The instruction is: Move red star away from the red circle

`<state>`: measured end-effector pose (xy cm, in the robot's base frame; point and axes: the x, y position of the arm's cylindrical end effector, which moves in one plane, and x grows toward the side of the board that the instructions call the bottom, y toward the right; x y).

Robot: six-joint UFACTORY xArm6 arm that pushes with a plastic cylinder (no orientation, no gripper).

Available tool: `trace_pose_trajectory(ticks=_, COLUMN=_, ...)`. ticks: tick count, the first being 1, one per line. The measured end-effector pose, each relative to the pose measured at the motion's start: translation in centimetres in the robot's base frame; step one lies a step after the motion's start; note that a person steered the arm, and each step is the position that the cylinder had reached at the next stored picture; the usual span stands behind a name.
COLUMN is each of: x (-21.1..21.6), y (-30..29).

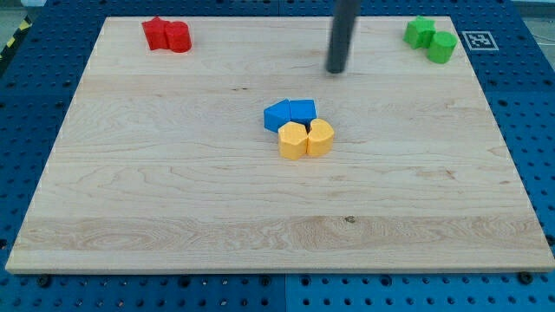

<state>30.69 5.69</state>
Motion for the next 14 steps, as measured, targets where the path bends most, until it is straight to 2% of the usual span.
trace_pose_trajectory(ticks=2, x=-7.5, y=-11.0)
trace_pose_trajectory(ticks=3, x=-9.7, y=-18.4)
trace_pose_trajectory(ticks=4, x=-10.9, y=-25.7)
trace_pose_trajectory(ticks=5, x=-9.1, y=-28.9)
trace_pose_trajectory(ticks=6, x=-4.5, y=-28.7)
trace_pose_trajectory(ticks=7, x=-1.9, y=-28.3)
trace_pose_trajectory(ticks=9, x=-2.5, y=-30.2)
trace_pose_trajectory(ticks=10, x=-6.4, y=-31.3)
trace_pose_trajectory(ticks=12, x=-7.9, y=-33.5)
trace_pose_trajectory(ticks=13, x=-10.1, y=-33.5)
trace_pose_trajectory(ticks=14, x=-7.0, y=-31.3)
